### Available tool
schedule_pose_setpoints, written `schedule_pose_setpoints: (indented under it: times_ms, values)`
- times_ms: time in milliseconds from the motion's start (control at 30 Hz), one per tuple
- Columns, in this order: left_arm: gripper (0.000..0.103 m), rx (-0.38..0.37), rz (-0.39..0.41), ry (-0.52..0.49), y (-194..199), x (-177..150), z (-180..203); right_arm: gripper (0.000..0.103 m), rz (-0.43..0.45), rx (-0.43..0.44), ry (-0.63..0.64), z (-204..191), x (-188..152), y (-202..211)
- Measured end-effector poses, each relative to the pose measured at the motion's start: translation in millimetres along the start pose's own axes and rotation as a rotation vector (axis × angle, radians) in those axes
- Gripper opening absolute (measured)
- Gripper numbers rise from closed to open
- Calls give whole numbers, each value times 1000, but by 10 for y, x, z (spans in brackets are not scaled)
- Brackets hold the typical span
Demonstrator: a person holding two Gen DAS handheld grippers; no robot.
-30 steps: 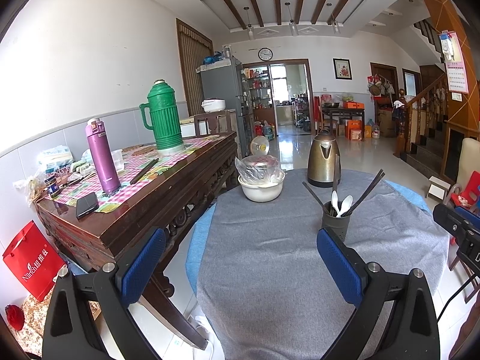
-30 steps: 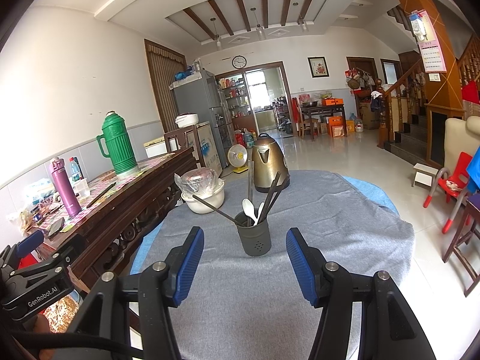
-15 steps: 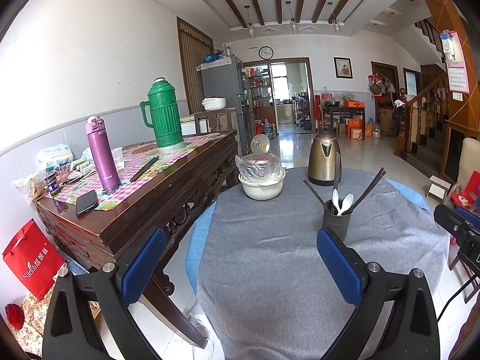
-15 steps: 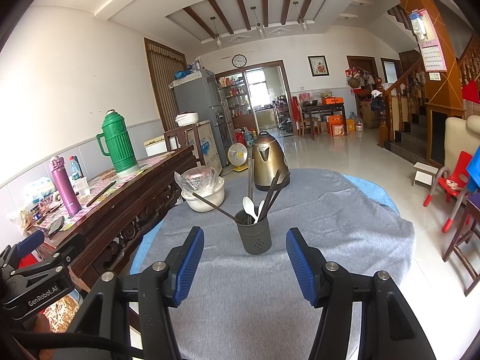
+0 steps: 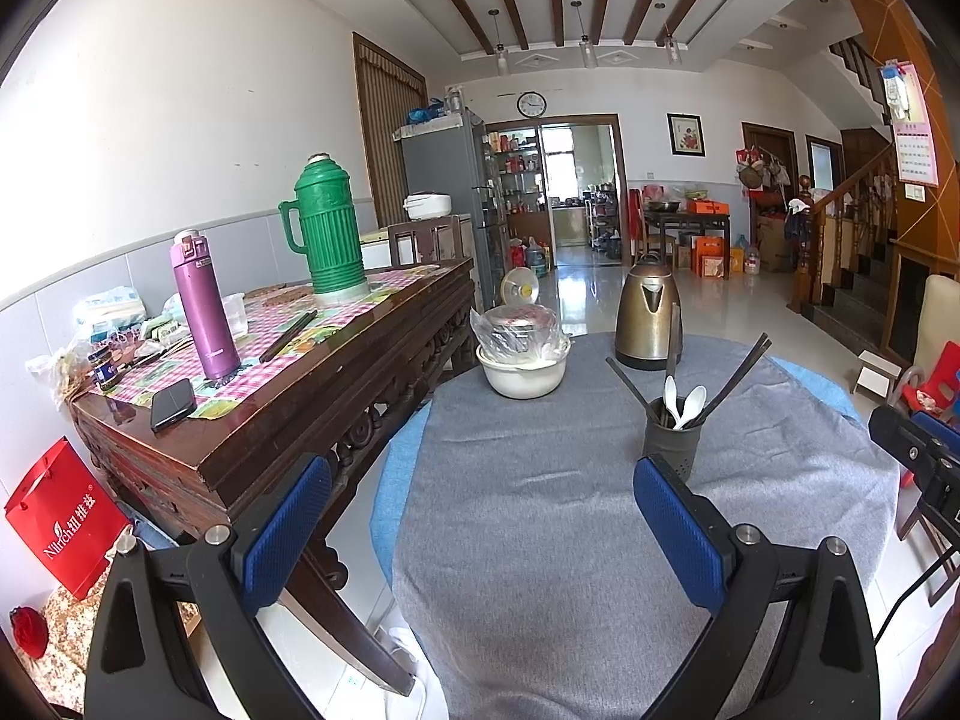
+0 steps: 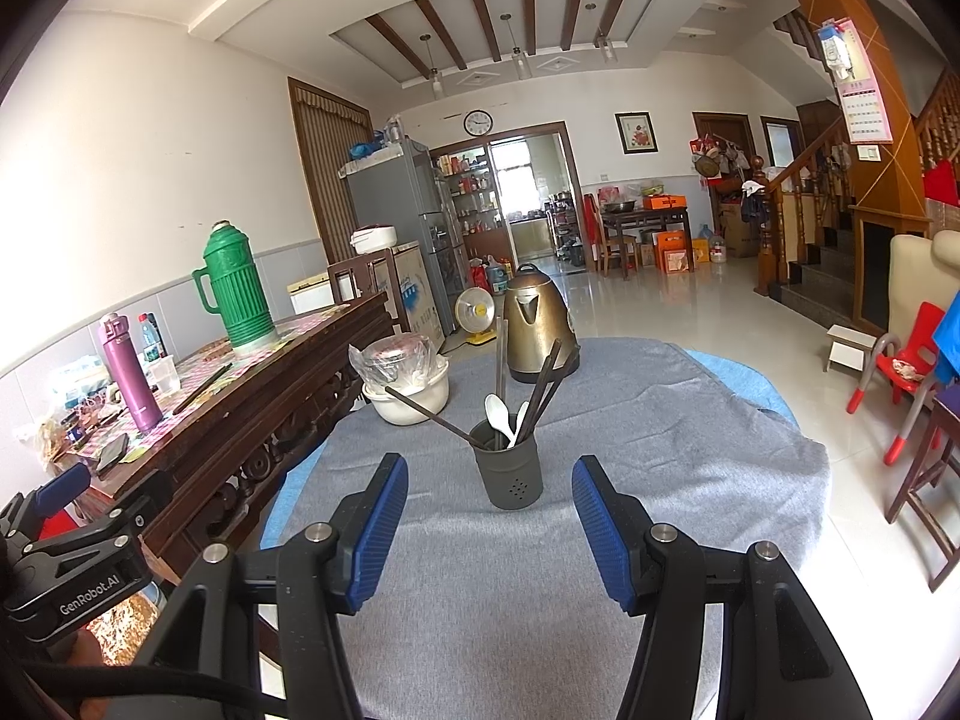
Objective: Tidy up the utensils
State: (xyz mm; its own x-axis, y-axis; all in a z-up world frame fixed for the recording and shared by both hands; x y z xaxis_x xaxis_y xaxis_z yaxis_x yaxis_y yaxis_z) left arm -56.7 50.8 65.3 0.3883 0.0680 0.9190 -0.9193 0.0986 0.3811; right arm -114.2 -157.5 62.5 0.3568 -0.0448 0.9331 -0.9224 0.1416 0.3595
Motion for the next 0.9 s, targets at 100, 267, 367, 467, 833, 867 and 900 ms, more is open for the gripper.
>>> schedule_pose_setpoints:
  times_ms: [100,267,367,467,833,867,900]
  values:
    - [101,1,1,1,1,0,-1,61,-1,0,0,-8,2,-4]
    - [101,2,-1,0,-3,-5,-7,61,0,1,0,-11,-7,-3]
    - [101,4,0,1,-4,-5,-10,61,0,0,0,-11,-8,-3]
    - [101,3,-2,0,-8,-14,-11,61,-2,1,-1,-15,-9,-5]
    - [101,4,-3,2,-18,-20,-16,61,2,1,1,-41,-14,-18]
    - [101,5,-5,4,-23,-26,-19,61,1,1,1,-40,-16,-18]
    - [101,7,-7,5,-30,-31,-22,61,1,1,1,-39,-17,-16]
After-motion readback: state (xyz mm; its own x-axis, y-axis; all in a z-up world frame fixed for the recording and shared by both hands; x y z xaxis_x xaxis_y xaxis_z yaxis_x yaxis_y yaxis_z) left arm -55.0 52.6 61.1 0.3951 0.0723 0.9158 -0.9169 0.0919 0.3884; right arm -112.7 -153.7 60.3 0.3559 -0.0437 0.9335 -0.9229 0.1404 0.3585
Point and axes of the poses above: each gripper's, at about its wrist camera, not at the fingertips, and y roughly against the way its jaws point, z to its right, x to its top, the point moved 5 cm from there along -y, roughly the way its jaws point, and after that the axes turned 14 degrees about y, right-handed, at the moved point
